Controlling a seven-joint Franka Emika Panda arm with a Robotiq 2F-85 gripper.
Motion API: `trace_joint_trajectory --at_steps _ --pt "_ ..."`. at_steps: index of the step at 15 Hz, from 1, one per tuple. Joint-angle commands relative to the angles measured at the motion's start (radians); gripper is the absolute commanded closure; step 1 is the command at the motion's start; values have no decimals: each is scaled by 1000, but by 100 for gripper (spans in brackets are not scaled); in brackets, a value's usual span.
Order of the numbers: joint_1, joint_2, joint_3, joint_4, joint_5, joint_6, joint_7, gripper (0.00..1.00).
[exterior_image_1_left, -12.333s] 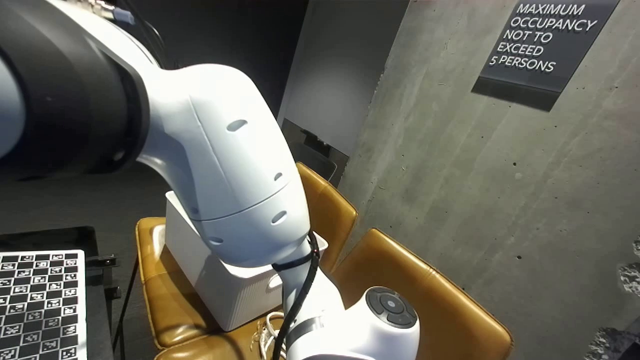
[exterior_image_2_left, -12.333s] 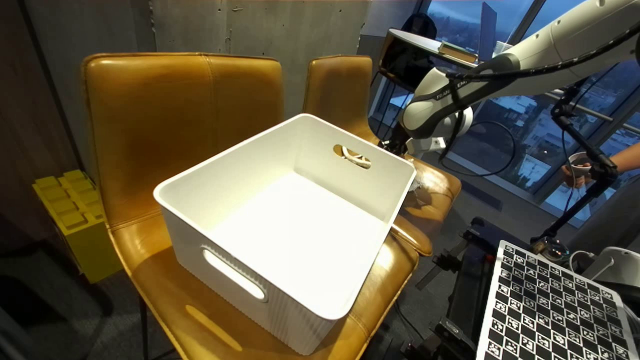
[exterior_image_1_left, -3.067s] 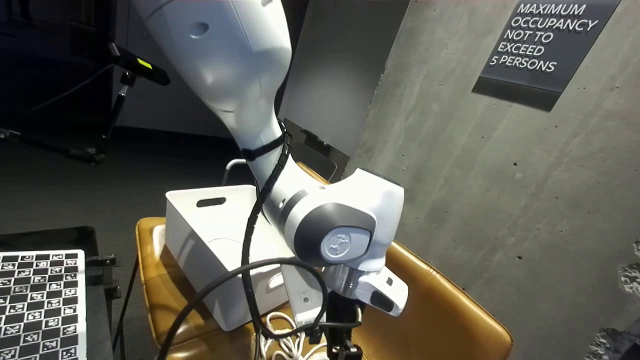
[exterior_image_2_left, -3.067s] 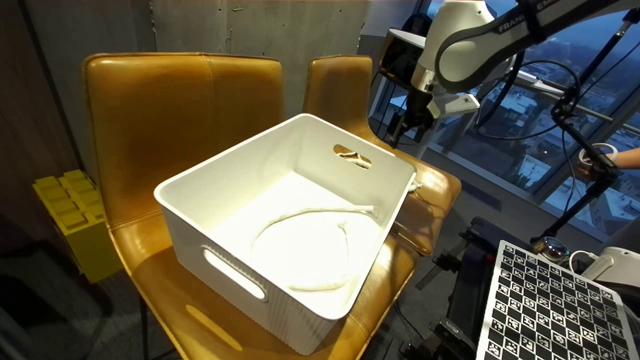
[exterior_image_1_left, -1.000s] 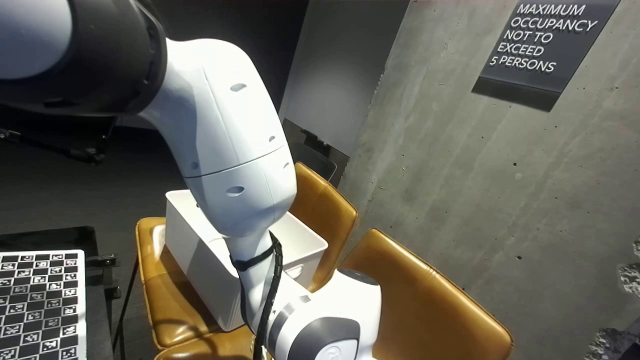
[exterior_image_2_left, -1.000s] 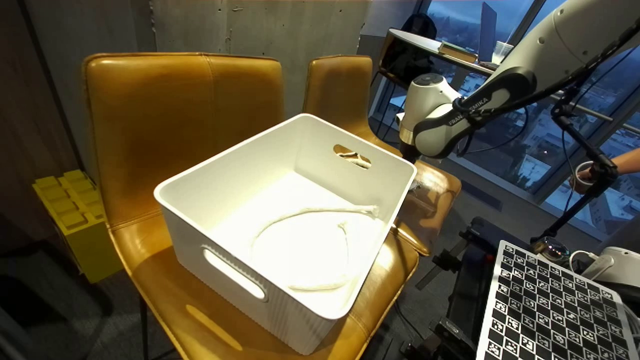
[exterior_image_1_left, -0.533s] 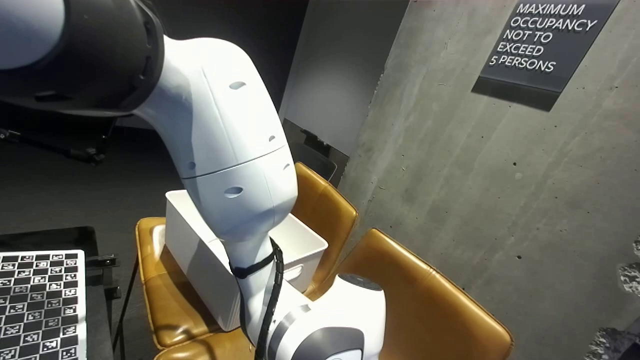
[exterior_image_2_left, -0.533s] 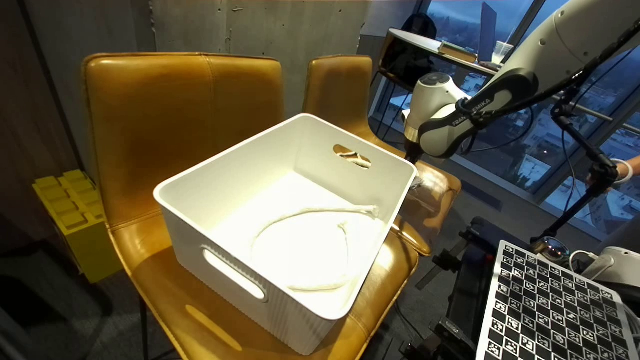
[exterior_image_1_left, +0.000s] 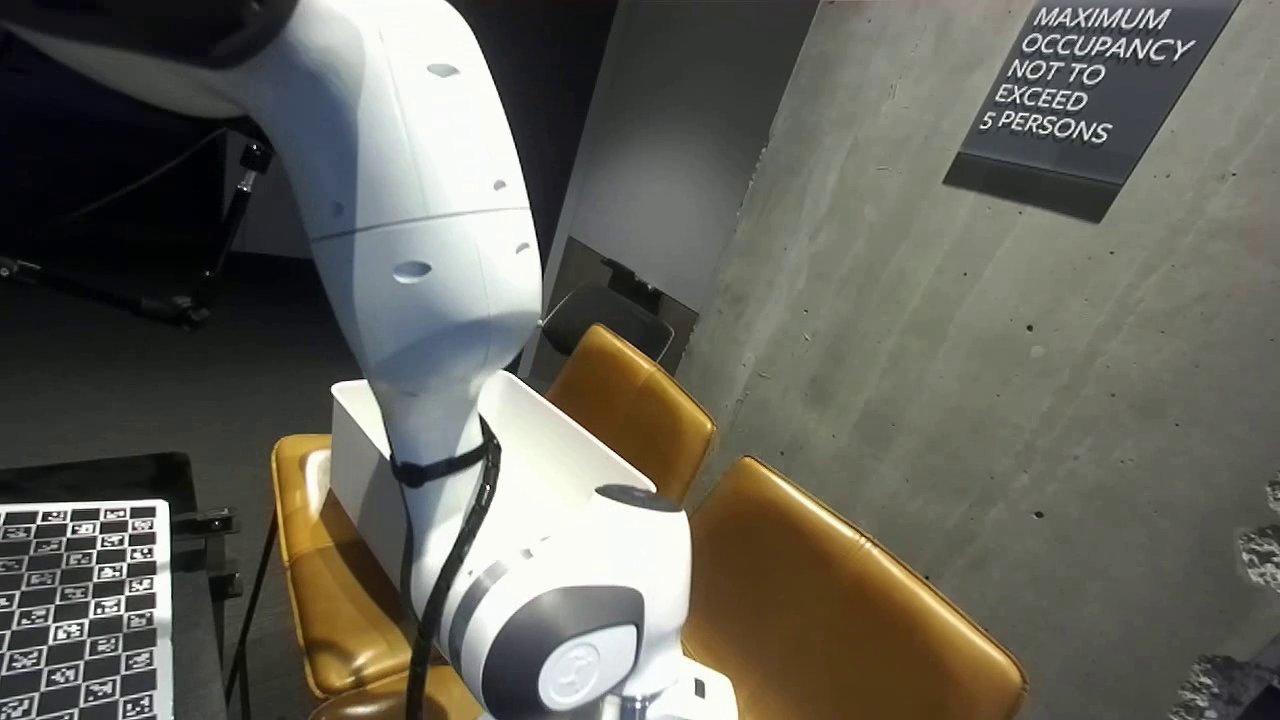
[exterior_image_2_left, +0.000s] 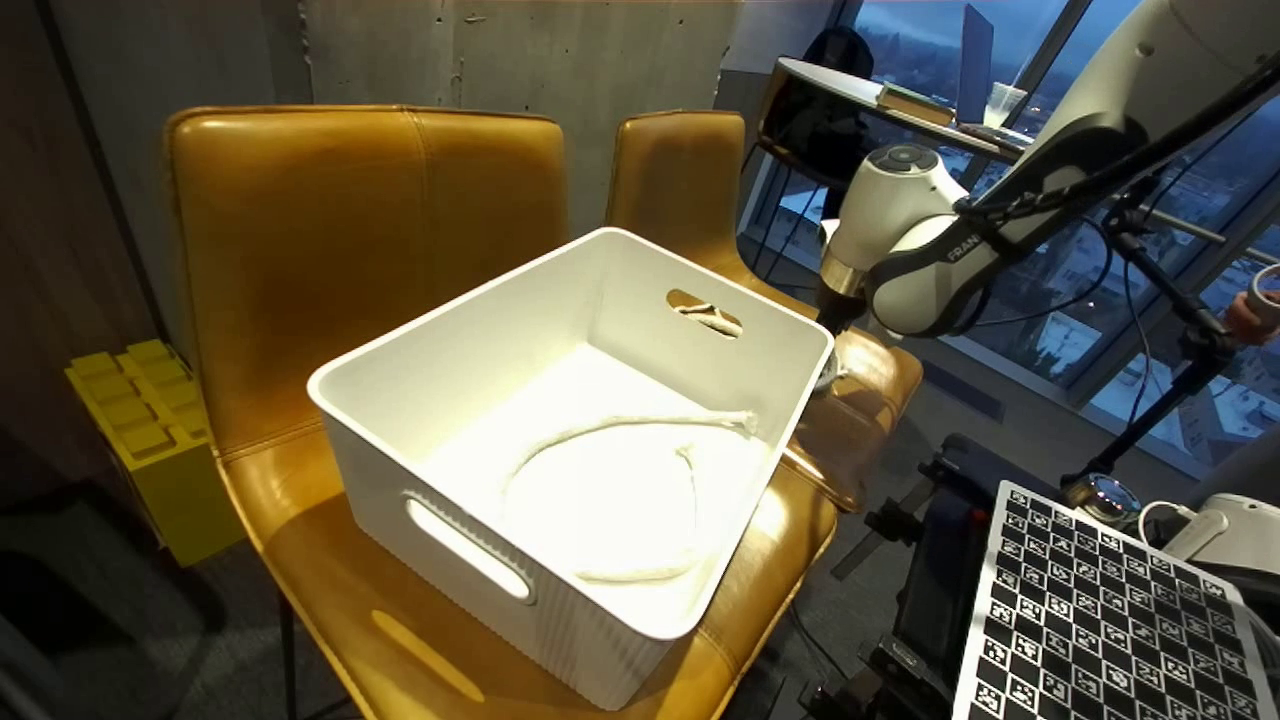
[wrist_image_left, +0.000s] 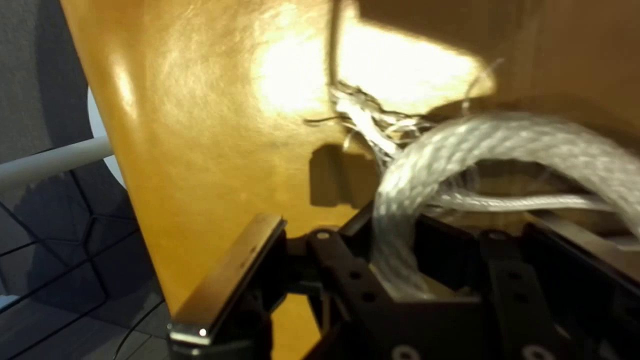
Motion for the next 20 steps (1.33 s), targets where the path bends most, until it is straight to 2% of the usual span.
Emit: trace_joint_trajectory --at_steps 1,5,11,16,20 --pt "91 -214 -22 -185 15 8 35 98" --pt "164 -404 -20 -241 10 -50 82 98" --pt "249 -671 17 -225 -66 -236 238 98" --pt "234 -847 173 -136 -66 -455 321 98" --pt "214 -887 282 -51 -51 -564 353 98"
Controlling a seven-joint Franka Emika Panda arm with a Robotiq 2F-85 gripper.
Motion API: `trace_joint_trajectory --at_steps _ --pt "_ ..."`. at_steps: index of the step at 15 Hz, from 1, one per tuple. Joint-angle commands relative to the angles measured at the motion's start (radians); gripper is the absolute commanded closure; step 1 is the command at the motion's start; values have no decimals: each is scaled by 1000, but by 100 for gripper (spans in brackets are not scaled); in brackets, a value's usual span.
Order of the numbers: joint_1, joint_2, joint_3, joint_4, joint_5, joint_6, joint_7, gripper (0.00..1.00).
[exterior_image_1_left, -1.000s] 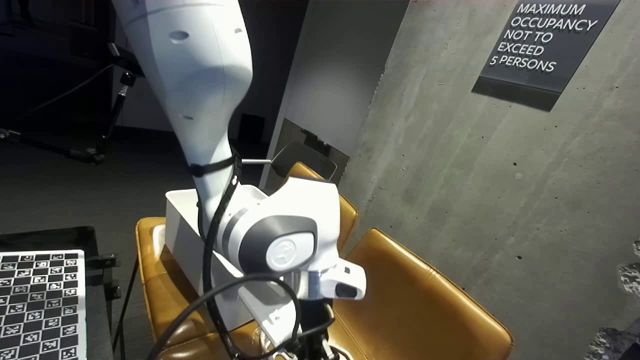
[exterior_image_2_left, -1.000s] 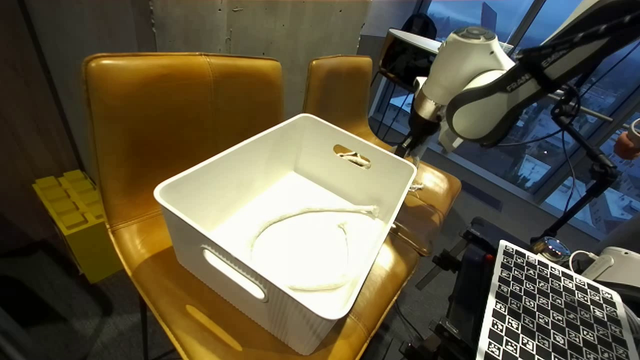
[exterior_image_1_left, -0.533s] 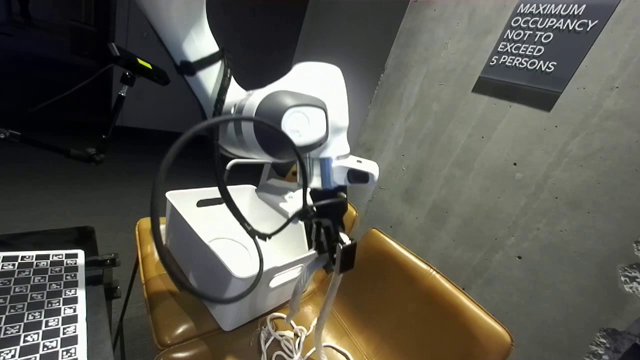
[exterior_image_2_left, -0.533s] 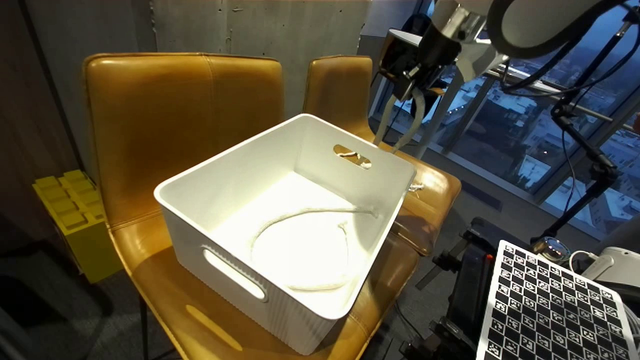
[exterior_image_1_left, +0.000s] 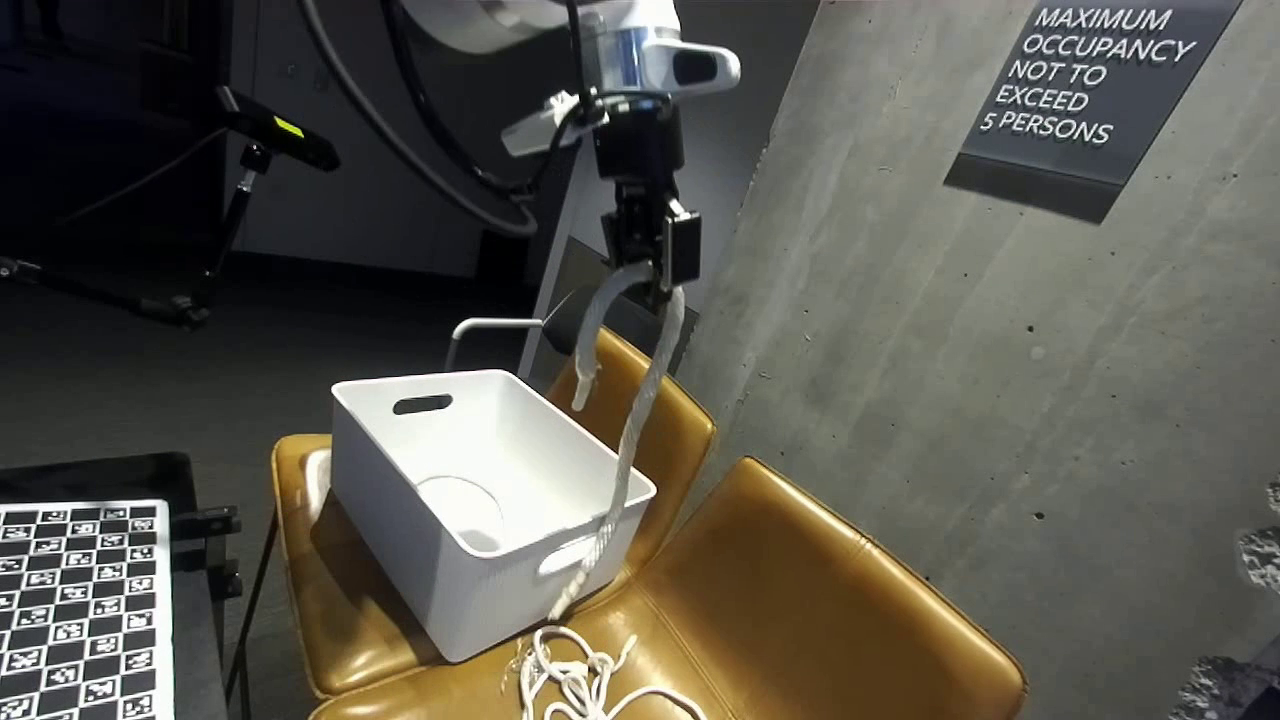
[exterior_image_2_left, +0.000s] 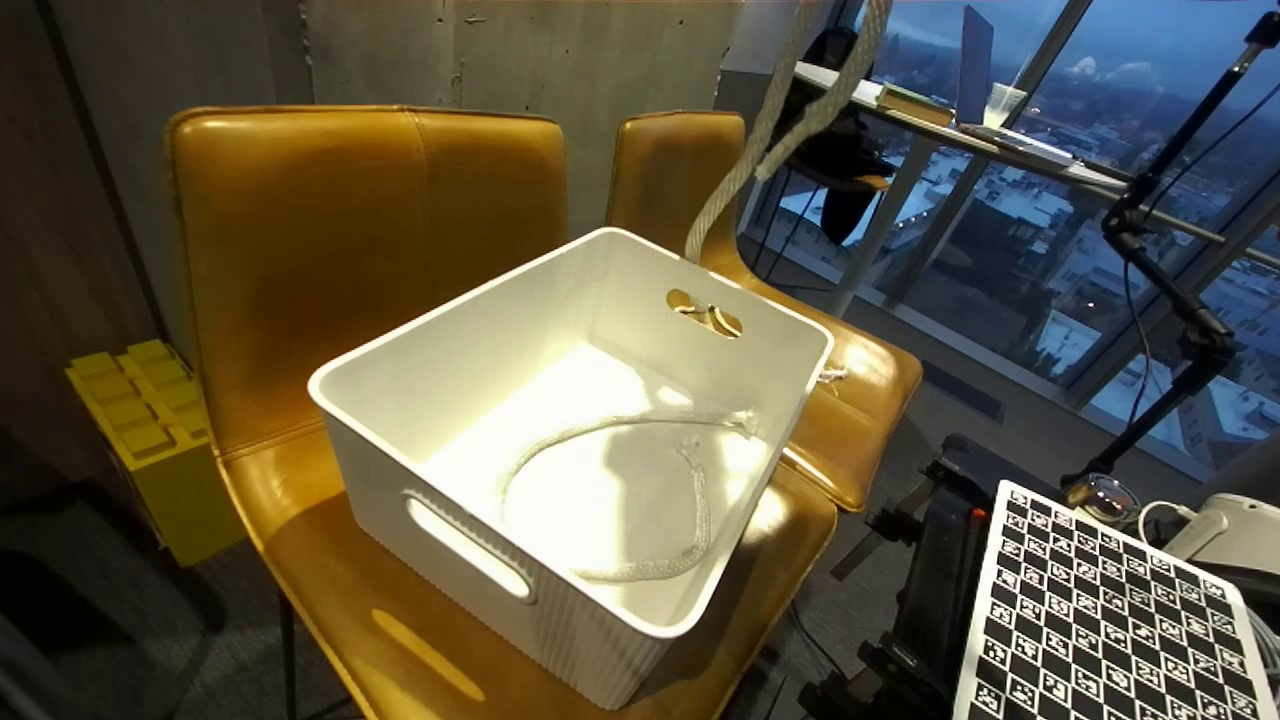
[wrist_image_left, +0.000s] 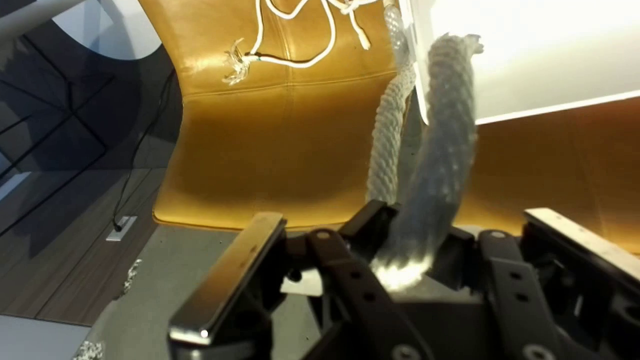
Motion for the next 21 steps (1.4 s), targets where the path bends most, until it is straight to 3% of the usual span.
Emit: trace_joint_trajectory --at_steps 1,8,16,21 --pt "-36 -15 88 53 1 -75 35 98" --pt "-46 48 142 61 -7 -82 73 98" --pt "51 88 248 62 -43 -93 200 98" --pt "95 151 283 70 -33 -68 198 98"
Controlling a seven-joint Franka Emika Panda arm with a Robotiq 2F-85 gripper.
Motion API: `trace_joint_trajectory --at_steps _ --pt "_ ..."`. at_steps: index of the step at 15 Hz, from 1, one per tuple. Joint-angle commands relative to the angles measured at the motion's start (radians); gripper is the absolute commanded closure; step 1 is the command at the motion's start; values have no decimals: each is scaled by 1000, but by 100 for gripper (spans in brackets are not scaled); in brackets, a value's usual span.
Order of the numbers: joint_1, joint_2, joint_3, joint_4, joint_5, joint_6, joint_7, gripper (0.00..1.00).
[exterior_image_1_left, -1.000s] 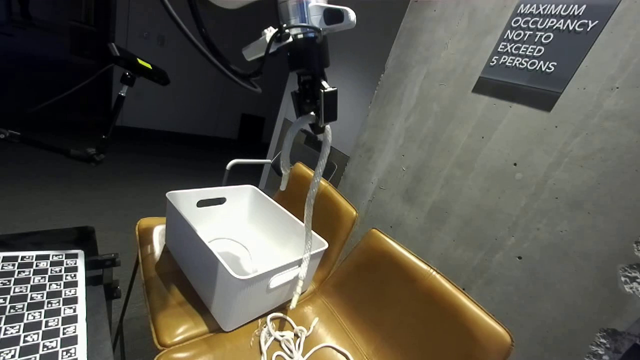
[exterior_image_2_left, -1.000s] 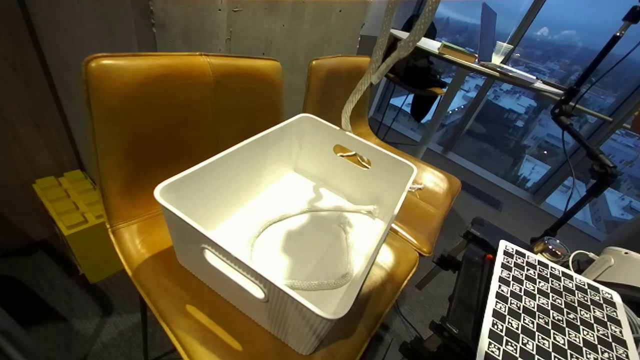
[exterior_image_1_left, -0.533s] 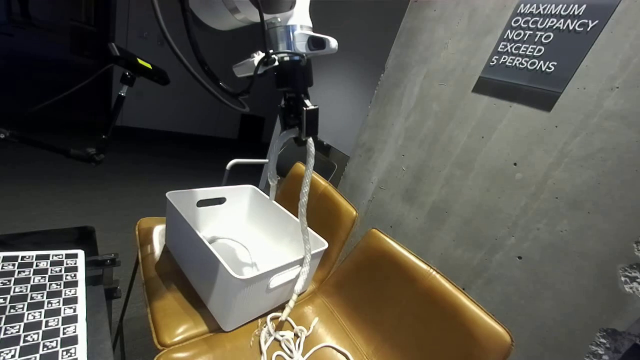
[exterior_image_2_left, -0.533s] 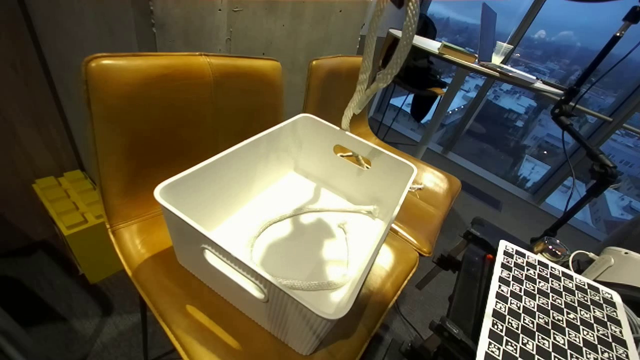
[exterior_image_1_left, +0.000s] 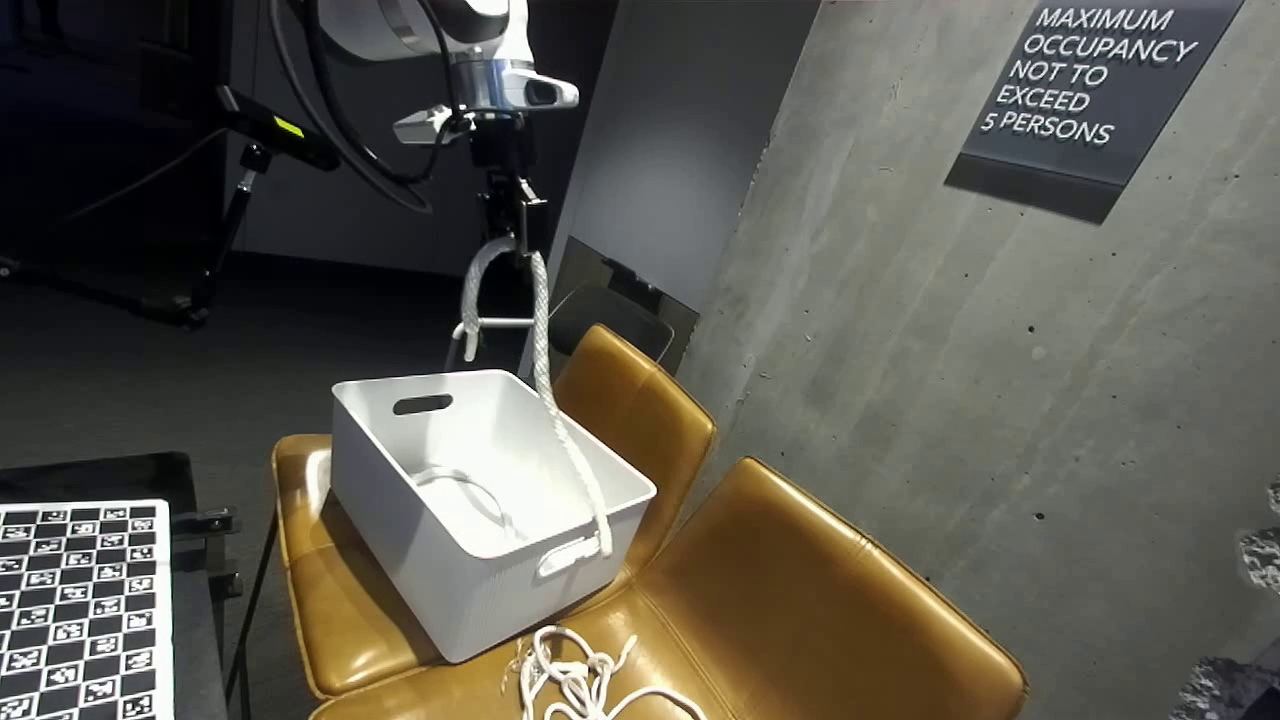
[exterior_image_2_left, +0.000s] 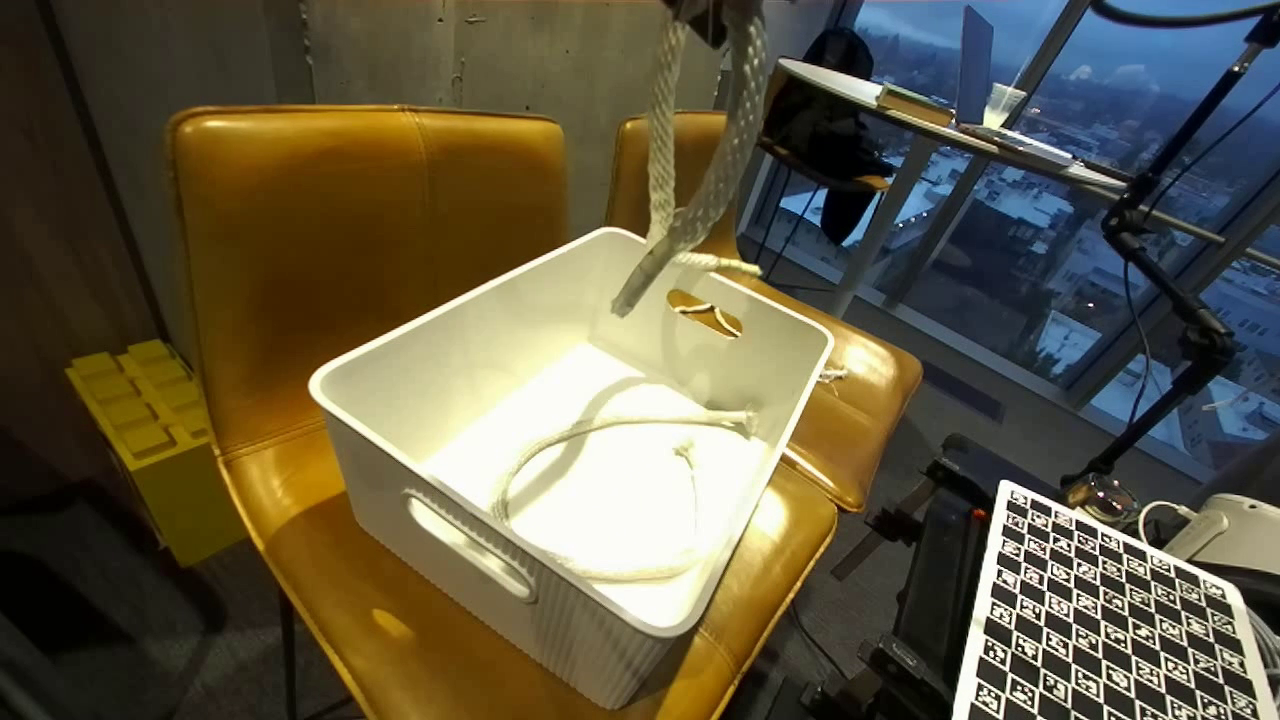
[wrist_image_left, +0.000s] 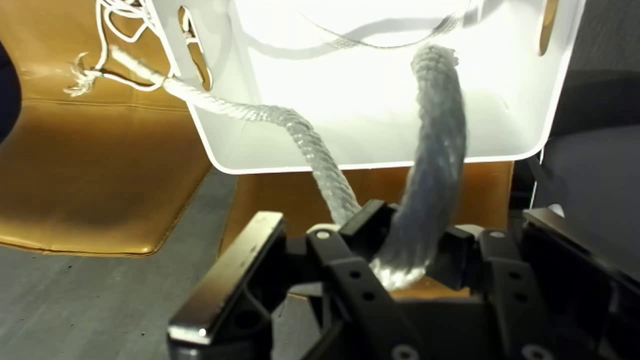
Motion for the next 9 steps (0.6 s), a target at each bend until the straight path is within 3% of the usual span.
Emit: trace_joint_trajectory --at_steps 1,9 --pt "16 61 5 36 -15 -3 7 98" --pt "1 200 -66 60 -1 26 -34 98"
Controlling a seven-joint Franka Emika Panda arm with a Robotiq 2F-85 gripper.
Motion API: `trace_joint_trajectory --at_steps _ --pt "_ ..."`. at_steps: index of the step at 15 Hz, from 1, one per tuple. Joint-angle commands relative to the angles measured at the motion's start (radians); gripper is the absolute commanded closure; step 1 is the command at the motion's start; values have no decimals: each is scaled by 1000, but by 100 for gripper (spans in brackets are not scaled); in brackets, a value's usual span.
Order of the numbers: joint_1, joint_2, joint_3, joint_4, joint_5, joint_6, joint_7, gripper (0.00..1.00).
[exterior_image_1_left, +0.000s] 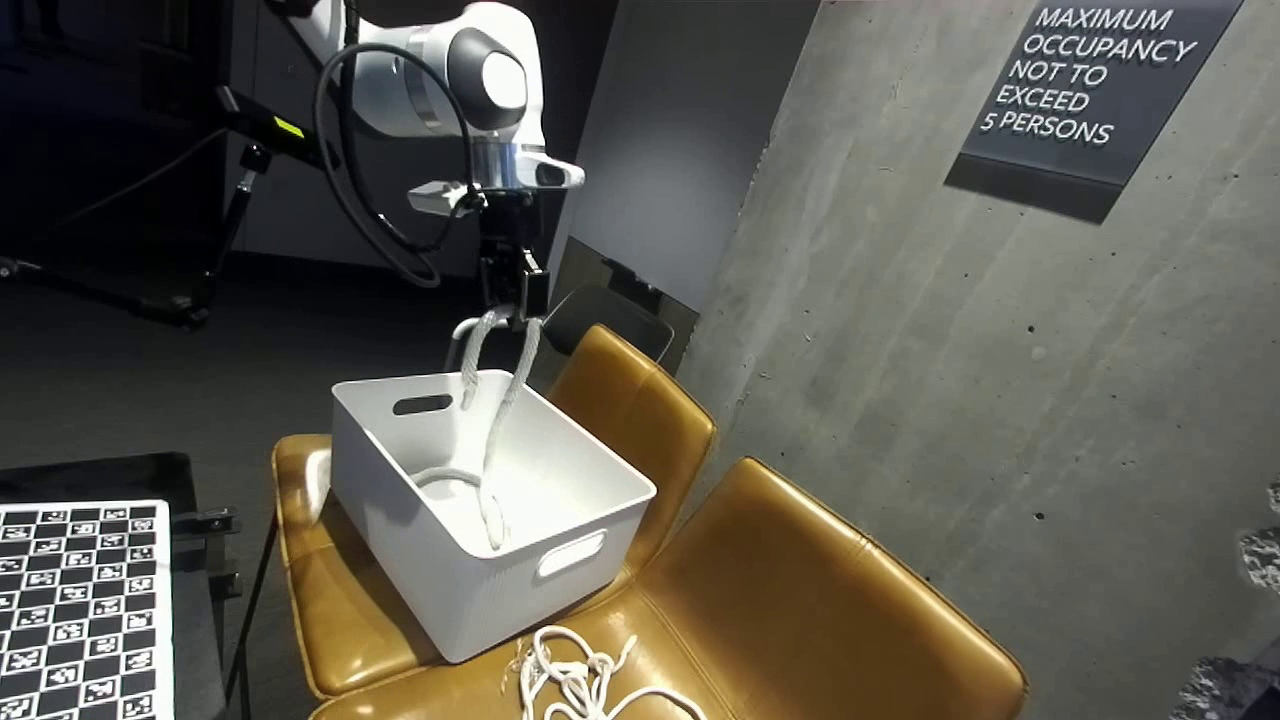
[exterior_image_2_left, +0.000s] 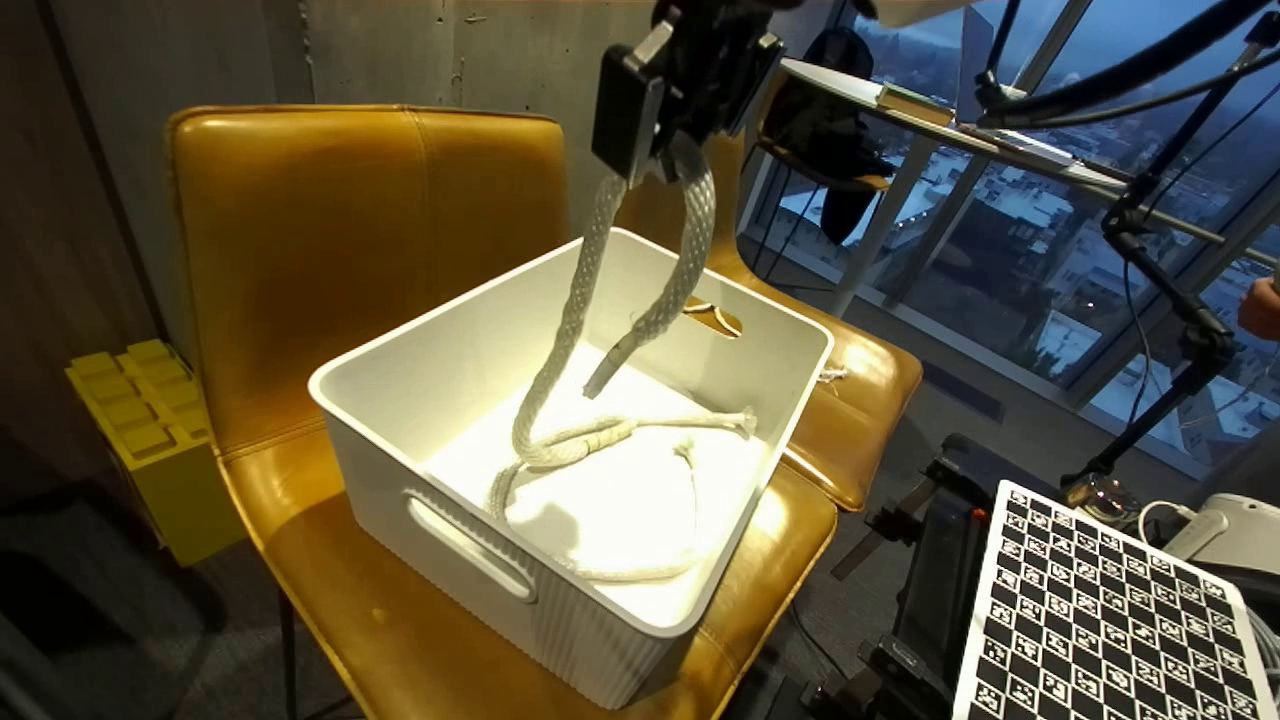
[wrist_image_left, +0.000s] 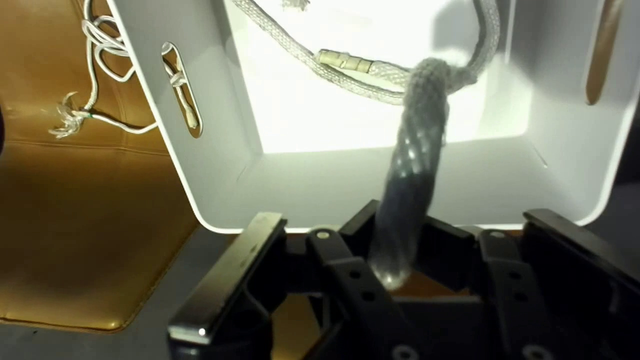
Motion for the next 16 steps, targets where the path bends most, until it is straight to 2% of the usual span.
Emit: trace_joint_trajectory --at_steps 1,6,7,9,13,16 --pt "-8 54 -39 9 0 26 -28 98" --pt "-9 60 -55 -25 38 40 -58 98" --pt "-10 53 -53 -36 51 49 -63 68" --pt "-14 36 -49 -54 83 60 -74 60" --pt "-40 -12 -56 -111 147 89 -122 31" --pt "-101 -57 -75 -168 194 137 -198 9"
